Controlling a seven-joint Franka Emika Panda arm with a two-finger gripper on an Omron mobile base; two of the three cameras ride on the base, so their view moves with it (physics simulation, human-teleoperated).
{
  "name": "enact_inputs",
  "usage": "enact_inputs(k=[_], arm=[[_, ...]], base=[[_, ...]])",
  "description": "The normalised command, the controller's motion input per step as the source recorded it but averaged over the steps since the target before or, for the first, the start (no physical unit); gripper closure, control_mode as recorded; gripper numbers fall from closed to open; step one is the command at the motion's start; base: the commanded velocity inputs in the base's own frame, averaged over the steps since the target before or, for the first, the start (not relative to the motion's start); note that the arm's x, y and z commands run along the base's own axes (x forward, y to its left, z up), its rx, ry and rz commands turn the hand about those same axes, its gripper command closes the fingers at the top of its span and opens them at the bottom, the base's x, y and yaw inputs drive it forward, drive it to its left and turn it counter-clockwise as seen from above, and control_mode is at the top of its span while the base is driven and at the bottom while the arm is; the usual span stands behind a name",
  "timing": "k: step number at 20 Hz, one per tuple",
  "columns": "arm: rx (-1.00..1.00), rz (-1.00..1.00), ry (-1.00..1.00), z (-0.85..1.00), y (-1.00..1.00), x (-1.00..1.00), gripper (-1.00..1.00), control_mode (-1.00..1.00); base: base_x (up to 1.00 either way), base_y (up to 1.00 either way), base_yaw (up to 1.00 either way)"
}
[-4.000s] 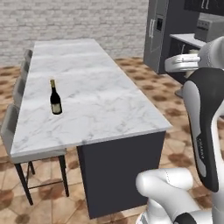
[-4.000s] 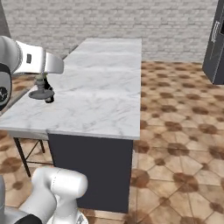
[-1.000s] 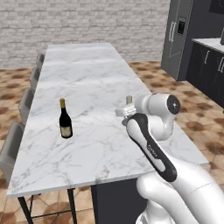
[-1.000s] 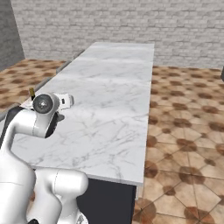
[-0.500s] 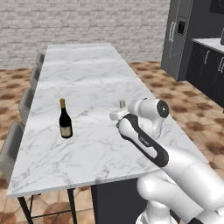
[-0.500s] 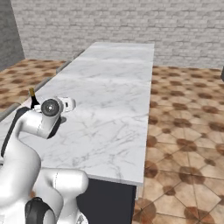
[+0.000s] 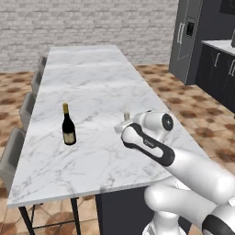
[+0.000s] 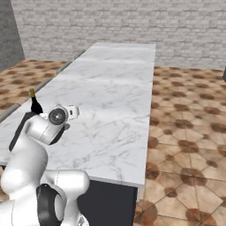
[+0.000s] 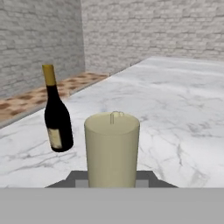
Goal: Get the candle and the wine from the cabinet and move them to the dining counter.
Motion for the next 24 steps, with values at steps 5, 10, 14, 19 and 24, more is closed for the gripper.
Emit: enact_inputs(k=[5, 10, 14, 19, 24], arm=[[0.0, 0.01, 0.0, -0.35, 0.0, 0.09, 1.0, -1.0], [0.0, 0.0, 0.0, -0.28, 0.0, 0.05, 1.0, -1.0], [0.0, 0.0, 0.0, -0.25, 0.01, 0.04, 1.0, -1.0], [0.0, 0.0, 0.0, -0.21, 0.0, 0.03, 1.0, -1.0], [0.0, 0.0, 0.0, -0.24, 0.0, 0.06, 1.0, -1.0]], base=[[0.0, 0.0, 0.0], [0.0, 0.0, 0.0], [0.0, 0.0, 0.0], [0.0, 0.0, 0.0], [0.0, 0.0, 0.0]])
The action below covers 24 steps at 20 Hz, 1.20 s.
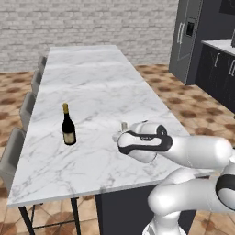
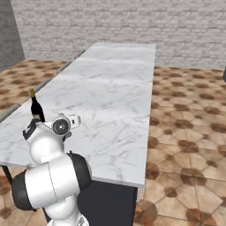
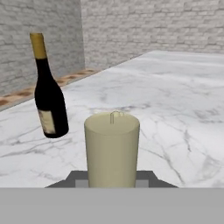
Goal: Get the candle and the wine from the cabinet and move them to the dining counter.
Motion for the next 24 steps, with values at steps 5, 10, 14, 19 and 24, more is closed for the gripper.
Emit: enact_inputs(k=[5, 10, 14, 19, 24], arm=[[0.0, 0.0, 0.0, -0.24, 0.0, 0.09, 1.0, -1.0], [0.0, 0.01, 0.0, -0.06, 0.0, 0.02, 1.0, -1.0], [0.0, 0.0, 0.0, 0.0, 0.0, 0.0, -1.0, -1.0], [0.0, 0.0, 0.0, 0.0, 0.0, 0.0, -1.0, -1.0], [0.0, 0.0, 0.0, 0.0, 0.0, 0.0, -1.0, -1.0]], base=[[0.0, 0.0, 0.0], [0.0, 0.0, 0.0], [0.0, 0.0, 0.0], [0.0, 0.0, 0.0], [0.0, 0.0, 0.0]])
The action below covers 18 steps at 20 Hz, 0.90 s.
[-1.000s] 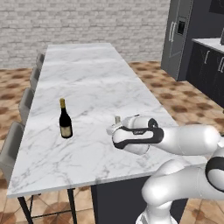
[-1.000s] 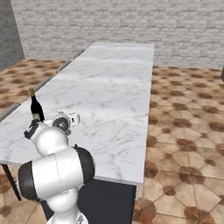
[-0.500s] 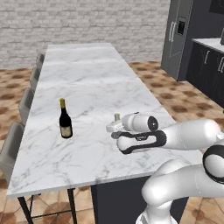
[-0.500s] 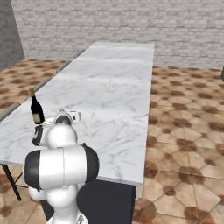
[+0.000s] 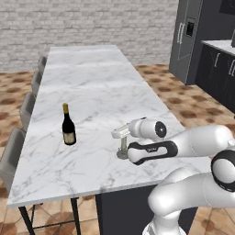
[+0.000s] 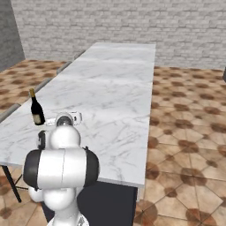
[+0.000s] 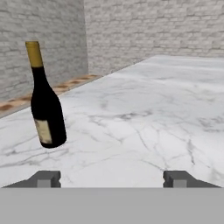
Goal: Get the candle and the wine from the cabinet and move them to the dining counter.
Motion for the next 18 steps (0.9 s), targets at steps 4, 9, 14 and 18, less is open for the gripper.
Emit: enact_inputs(k=[4, 9, 14, 18], arm=[[0.0, 0.0, 0.0, 0.0, -0.06, -0.14, -1.0, -1.0], [0.0, -0.04, 0.0, 0.07, -0.2, -0.3, -1.0, -1.0], [0.0, -0.17, 0.11, 0.34, -0.19, -0.37, -1.0, -1.0], [-0.01, -0.3, 0.27, 0.5, -0.07, -0.44, -1.0, -1.0]], base=[[0.0, 0.0, 0.0], [0.0, 0.0, 0.0], [0.0, 0.0, 0.0], [0.0, 0.0, 0.0]])
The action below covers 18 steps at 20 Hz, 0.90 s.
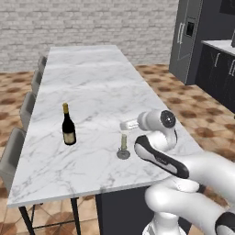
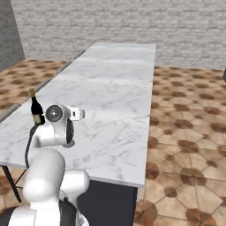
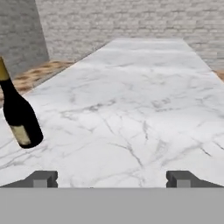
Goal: Get the candle and the wine from the cabinet and move them to the dining counter.
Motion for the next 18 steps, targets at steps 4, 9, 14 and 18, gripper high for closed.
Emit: enact_inputs(k=[4, 9, 14, 18], arm=[[-0.01, -0.38, 0.29, 0.36, 0.0, -0.55, -1.0, -1.0], [0.0, -0.41, 0.27, 0.27, -0.07, -0.62, -1.0, -1.0], [0.0, -0.26, 0.29, 0.46, -0.47, -0.68, -1.0, -1.0], [0.0, -0.03, 0.24, 0.45, -0.66, -0.73, -1.0, -1.0]], base=[[0.0, 0.0, 0.0], [0.0, 0.0, 0.0], [0.0, 0.0, 0.0], [0.0, 0.0, 0.0]])
